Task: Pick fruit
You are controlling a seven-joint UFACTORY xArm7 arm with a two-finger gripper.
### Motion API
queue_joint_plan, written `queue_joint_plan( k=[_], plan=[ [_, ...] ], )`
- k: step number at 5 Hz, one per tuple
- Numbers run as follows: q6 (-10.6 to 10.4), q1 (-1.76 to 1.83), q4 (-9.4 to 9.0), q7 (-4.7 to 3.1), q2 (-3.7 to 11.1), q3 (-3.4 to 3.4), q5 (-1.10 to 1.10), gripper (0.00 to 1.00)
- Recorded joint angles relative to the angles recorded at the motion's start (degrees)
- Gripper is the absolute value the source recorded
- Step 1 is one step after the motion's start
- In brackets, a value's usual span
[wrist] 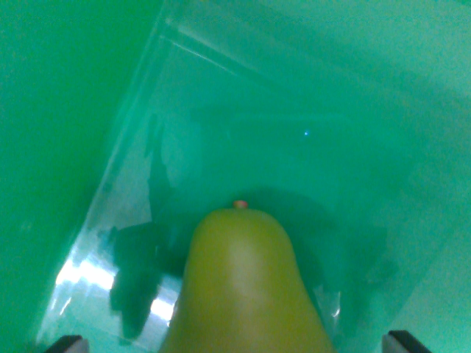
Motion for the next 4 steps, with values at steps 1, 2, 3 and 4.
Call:
queue_joint_plan(
  k=[1, 2, 3, 4],
  plan=[
    [0.0, 0.0, 0.0, 0.0, 0.0, 0.0, 0.0, 0.0],
    [0.0, 0.0, 0.0, 0.0, 0.0, 0.0, 0.0, 1.0],
    [0.0, 0.0, 0.0, 0.0, 0.0, 0.0, 0.0, 1.0],
    [0.08, 0.0, 0.05, -0.01, -0.04, 0.0, 0.01, 1.0]
  ],
)
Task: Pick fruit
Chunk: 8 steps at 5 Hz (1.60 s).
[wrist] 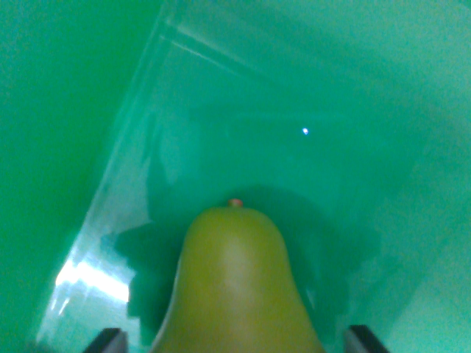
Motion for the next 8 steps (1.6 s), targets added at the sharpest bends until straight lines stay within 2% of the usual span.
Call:
queue_joint_plan(
  k=[5, 6, 7, 8],
  plan=[
    [1.24, 0.0, 0.7, -0.09, -0.54, 0.0, 0.09, 1.0],
    [2.36, 0.0, 1.34, -0.18, -1.03, 0.0, 0.16, 1.0],
    [2.36, 0.0, 1.34, -0.18, -1.03, 0.0, 0.16, 1.0],
    [3.77, -0.01, 2.14, -0.29, -1.65, -0.01, 0.26, 1.0]
  ],
)
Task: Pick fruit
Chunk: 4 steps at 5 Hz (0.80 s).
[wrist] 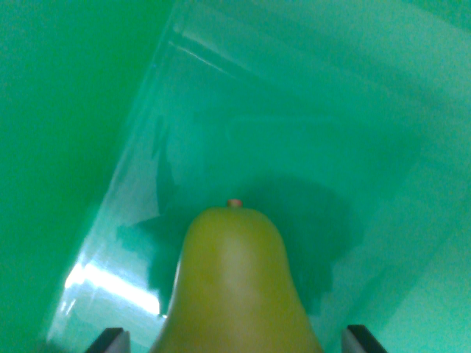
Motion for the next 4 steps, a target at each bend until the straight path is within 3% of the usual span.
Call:
queue_joint_plan(
  k=[3, 4],
  plan=[
    [1.69, 0.0, 0.96, -0.13, -0.74, 0.0, 0.12, 1.0],
    [3.53, -0.01, 2.0, -0.27, -1.54, -0.01, 0.24, 1.0]
  ],
)
